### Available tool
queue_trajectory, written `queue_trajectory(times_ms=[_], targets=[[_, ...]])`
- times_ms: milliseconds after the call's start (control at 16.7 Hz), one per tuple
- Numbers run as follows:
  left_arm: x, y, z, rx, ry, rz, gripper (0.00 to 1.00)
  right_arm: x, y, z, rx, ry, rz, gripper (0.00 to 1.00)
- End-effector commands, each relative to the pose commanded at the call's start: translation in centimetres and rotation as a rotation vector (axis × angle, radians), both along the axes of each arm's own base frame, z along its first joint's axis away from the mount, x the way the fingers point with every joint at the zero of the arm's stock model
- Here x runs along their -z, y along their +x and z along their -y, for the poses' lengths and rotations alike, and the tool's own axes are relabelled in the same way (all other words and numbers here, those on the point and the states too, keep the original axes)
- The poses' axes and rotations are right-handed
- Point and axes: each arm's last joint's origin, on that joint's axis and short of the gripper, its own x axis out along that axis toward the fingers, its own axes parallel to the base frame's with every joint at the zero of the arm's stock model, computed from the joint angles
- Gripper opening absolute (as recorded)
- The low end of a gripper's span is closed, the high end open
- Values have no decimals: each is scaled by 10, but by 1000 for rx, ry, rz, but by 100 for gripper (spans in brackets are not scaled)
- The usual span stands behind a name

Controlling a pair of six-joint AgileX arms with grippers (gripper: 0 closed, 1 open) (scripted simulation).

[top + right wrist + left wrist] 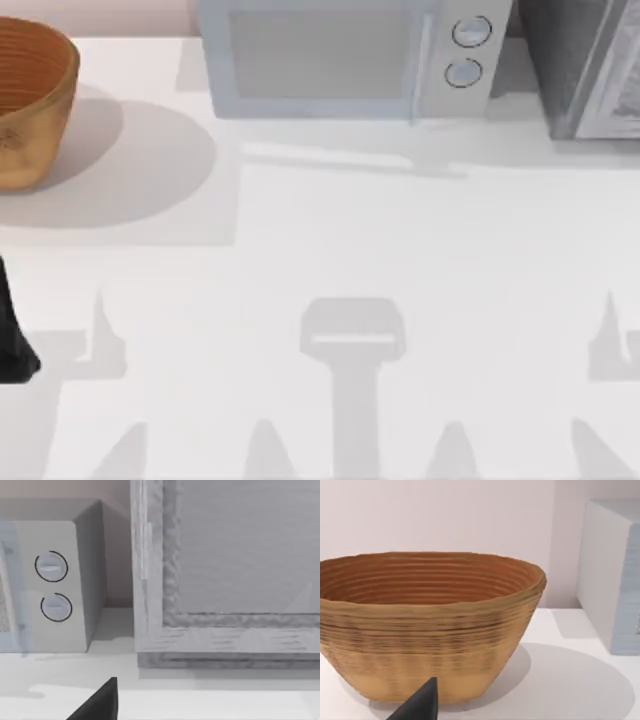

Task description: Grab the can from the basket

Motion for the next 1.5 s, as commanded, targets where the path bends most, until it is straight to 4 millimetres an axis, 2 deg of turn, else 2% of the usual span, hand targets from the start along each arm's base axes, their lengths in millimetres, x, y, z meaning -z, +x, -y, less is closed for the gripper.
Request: queue_trajectory(times_ms=[180, 360, 540, 720, 900, 1080, 1320, 1500], targets=[[-2, 0, 0, 0, 0, -5, 100, 0, 0, 0, 0, 0, 0, 100], [-18, 2, -1, -1, -5, -52, 100, 0, 0, 0, 0, 0, 0, 100], [-51, 11, -1, 2, -12, -145, 100, 0, 0, 0, 0, 0, 0, 100], [-97, 37, -3, 6, -21, -276, 100, 0, 0, 0, 0, 0, 0, 100], [-137, 92, -8, 8, -31, -451, 100, 0, 0, 0, 0, 0, 0, 100], [-154, 164, -17, 6, -40, -642, 100, 0, 0, 0, 0, 0, 0, 100], [-147, 252, -34, 3, -45, -862, 100, 0, 0, 0, 0, 0, 0, 100], [-123, 308, -50, 7, -46, -1011, 100, 0, 0, 0, 0, 0, 0, 100]])
